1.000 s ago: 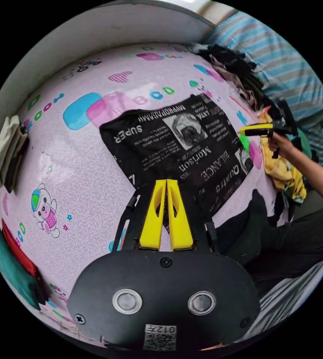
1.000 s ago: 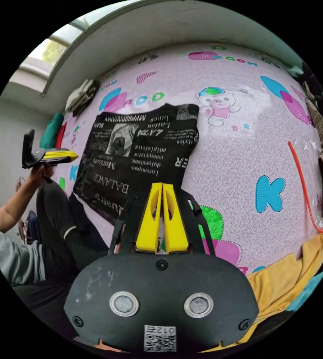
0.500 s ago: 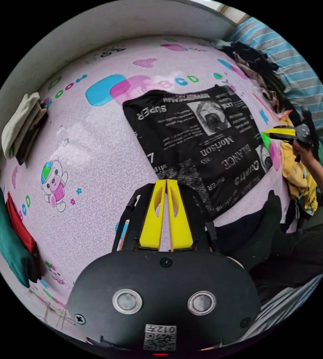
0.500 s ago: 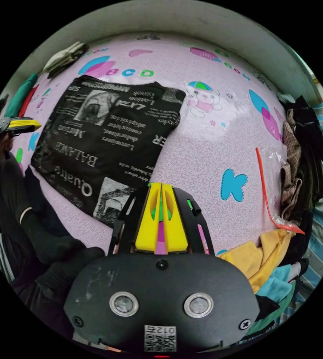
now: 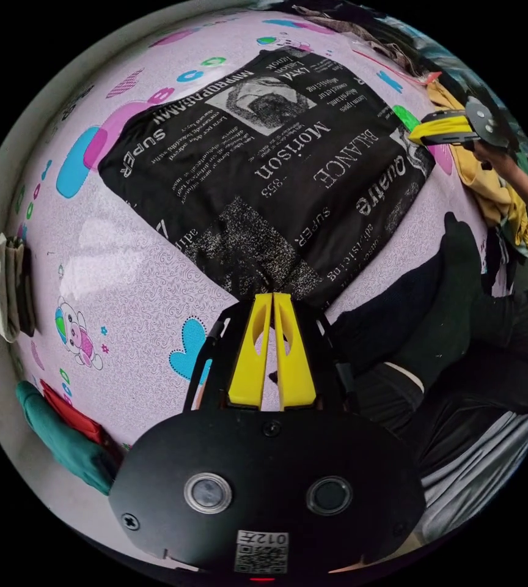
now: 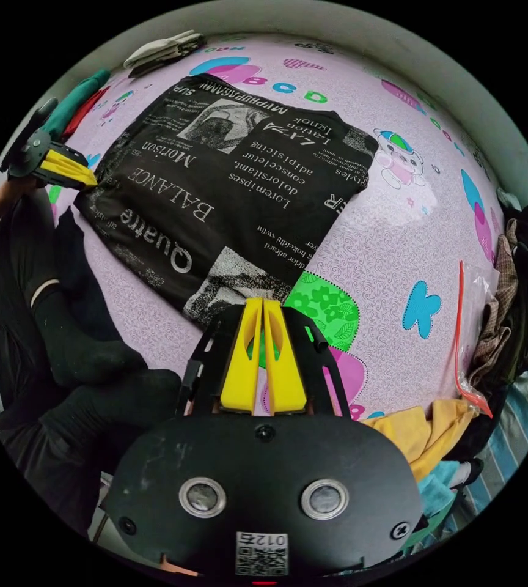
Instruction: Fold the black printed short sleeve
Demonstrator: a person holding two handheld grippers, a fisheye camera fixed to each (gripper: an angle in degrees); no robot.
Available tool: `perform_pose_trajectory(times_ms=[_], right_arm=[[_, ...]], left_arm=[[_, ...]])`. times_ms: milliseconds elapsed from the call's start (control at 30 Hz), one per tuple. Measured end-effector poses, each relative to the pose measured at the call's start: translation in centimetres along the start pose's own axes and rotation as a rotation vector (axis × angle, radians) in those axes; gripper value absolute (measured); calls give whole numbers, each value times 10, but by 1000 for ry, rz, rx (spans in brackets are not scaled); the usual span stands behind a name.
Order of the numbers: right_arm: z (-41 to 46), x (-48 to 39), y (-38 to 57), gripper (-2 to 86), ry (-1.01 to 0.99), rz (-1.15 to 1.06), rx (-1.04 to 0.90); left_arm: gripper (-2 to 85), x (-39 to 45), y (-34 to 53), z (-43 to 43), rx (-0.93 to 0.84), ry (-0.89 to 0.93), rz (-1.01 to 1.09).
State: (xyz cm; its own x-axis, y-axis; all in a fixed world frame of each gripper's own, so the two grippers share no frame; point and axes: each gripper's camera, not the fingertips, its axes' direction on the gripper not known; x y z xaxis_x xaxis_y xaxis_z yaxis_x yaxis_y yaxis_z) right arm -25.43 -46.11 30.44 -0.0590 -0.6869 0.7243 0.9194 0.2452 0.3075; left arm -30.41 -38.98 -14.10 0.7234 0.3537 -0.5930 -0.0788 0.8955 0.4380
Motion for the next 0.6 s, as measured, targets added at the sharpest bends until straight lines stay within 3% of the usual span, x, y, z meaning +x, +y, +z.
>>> perform_pose_trajectory(times_ms=[467,600], right_arm=[[-4,24,1,-10,-72,92,53],[-14,57,8,-10,-222,226,53]], left_arm=[[6,-21,-27,4,19,19,1],[7,-47,-29,-3,1,194,-93]])
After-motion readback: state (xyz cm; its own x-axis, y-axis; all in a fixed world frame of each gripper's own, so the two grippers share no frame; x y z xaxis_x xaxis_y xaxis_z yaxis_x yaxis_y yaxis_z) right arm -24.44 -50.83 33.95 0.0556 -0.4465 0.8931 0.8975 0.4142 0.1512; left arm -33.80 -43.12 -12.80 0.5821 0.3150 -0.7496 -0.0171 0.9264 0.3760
